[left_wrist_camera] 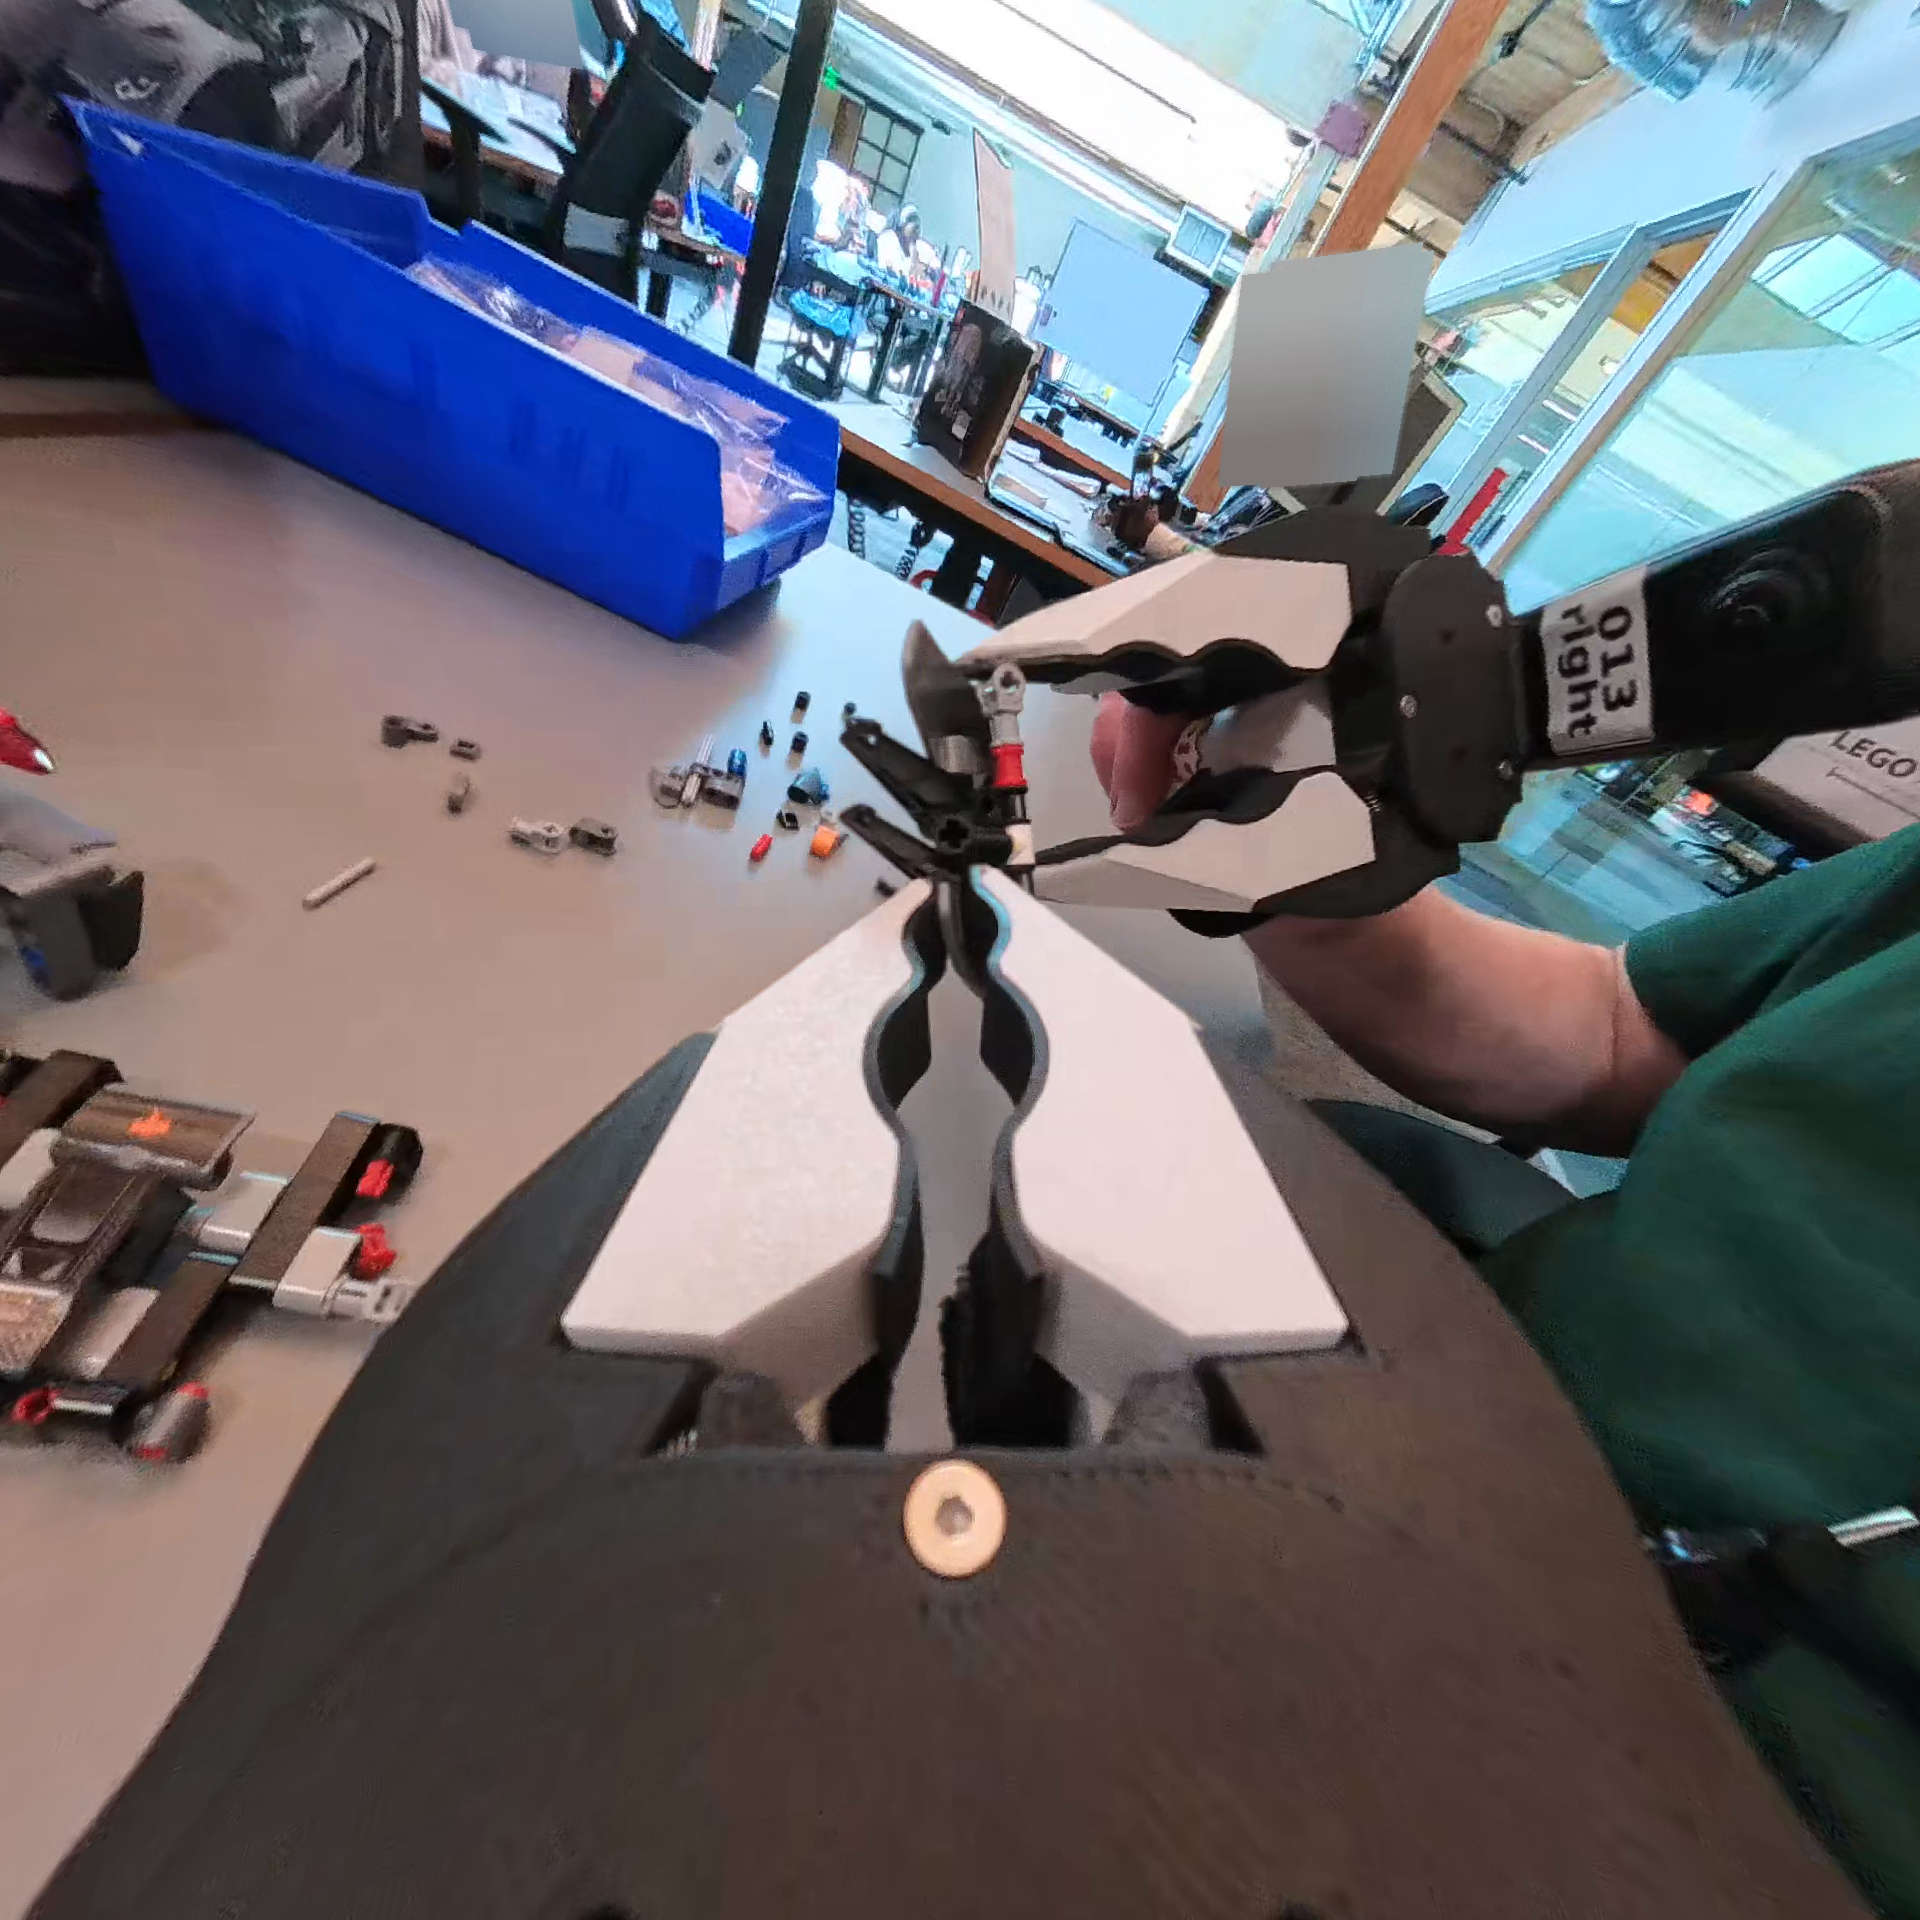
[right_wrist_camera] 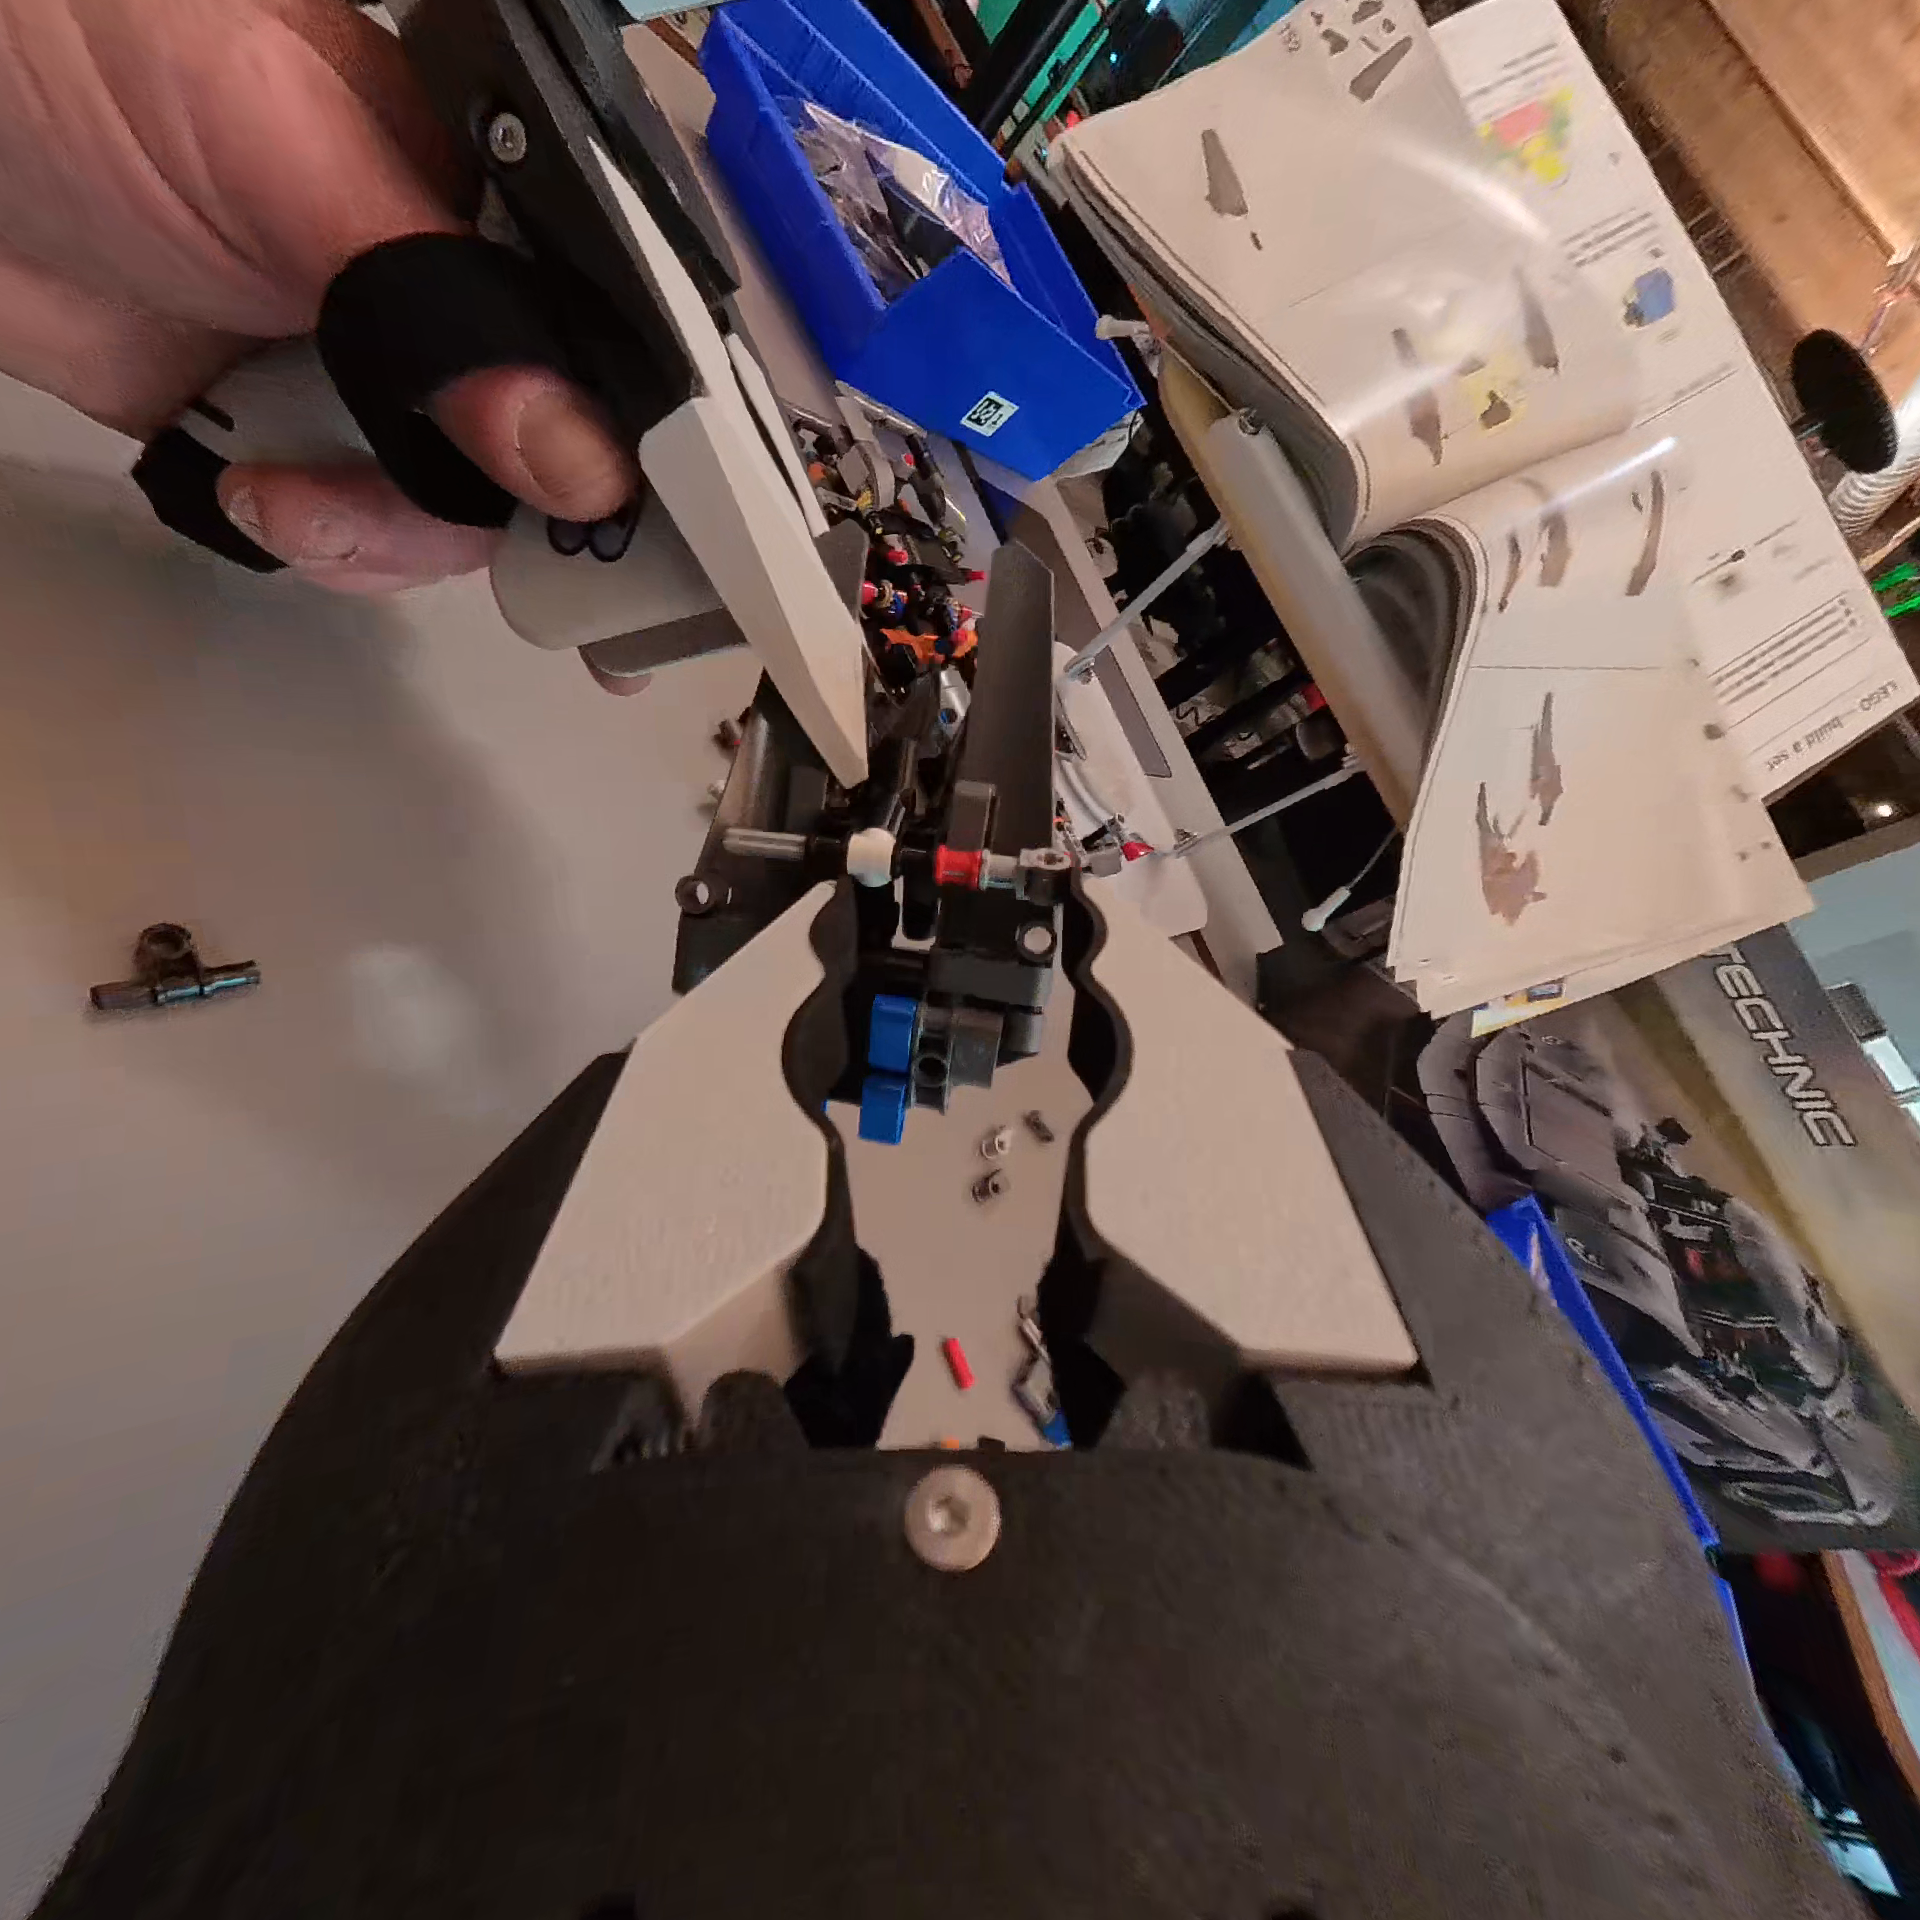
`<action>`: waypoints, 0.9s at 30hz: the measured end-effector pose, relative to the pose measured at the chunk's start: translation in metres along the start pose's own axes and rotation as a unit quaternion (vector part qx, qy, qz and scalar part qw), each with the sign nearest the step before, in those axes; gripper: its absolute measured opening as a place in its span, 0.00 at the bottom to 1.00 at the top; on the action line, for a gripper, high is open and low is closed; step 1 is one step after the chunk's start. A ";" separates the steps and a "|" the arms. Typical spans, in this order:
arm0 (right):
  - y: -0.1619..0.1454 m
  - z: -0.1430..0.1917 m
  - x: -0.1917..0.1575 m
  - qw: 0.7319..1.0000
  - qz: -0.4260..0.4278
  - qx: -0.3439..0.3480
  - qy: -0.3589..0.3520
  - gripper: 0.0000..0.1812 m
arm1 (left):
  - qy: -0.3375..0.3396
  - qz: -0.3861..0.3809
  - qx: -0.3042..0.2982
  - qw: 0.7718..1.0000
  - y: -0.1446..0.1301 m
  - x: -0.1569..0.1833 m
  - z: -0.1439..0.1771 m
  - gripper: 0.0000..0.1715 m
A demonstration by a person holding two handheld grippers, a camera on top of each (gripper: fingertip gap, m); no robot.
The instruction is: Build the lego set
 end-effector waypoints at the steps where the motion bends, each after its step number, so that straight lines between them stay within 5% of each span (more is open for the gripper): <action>1: 0.001 0.003 0.003 1.000 -0.009 0.000 0.003 0.24 | 0.013 -0.016 0.003 1.000 0.002 0.001 -0.001 0.00; 5: -0.008 0.020 0.023 0.994 -0.110 0.001 0.021 0.29 | 0.081 -0.156 0.001 0.984 0.013 0.020 -0.005 0.00; 7: -0.017 0.028 0.035 0.977 -0.206 0.012 0.061 0.26 | 0.157 -0.298 -0.026 0.941 0.020 0.039 -0.009 0.00; 9: -0.022 0.039 0.045 0.935 -0.326 0.076 0.118 0.20 | 0.251 -0.474 -0.069 0.841 0.021 0.058 -0.018 0.00; 11: -0.028 0.045 0.055 0.861 -0.453 0.145 0.178 0.20 | 0.298 -0.588 -0.102 0.745 0.020 0.071 -0.030 0.00; 13: -0.038 0.044 0.060 0.774 -0.556 0.191 0.236 0.22 | 0.323 -0.662 -0.115 0.666 0.017 0.076 -0.039 0.00; 15: -0.047 0.040 0.057 0.731 -0.601 0.200 0.253 0.21 | 0.336 -0.705 -0.131 0.610 0.015 0.076 -0.045 0.00; 21: -0.049 0.023 0.038 0.669 -0.655 0.184 0.298 0.24 | 0.330 -0.762 -0.152 0.535 0.016 0.072 -0.050 0.00; 27: -0.050 0.014 0.039 0.635 -0.666 0.266 0.288 0.07 | 0.311 -0.791 -0.147 0.506 0.023 0.066 -0.056 0.00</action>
Point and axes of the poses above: each gripper's, where its closed fingertips meet, z back along the fingers, y out of its top, x = y × z across the jaws, the point moved 10 cm from there along z, back along the fingers, and after that the axes turned 4 degrees about z, right-handed, at the moved point
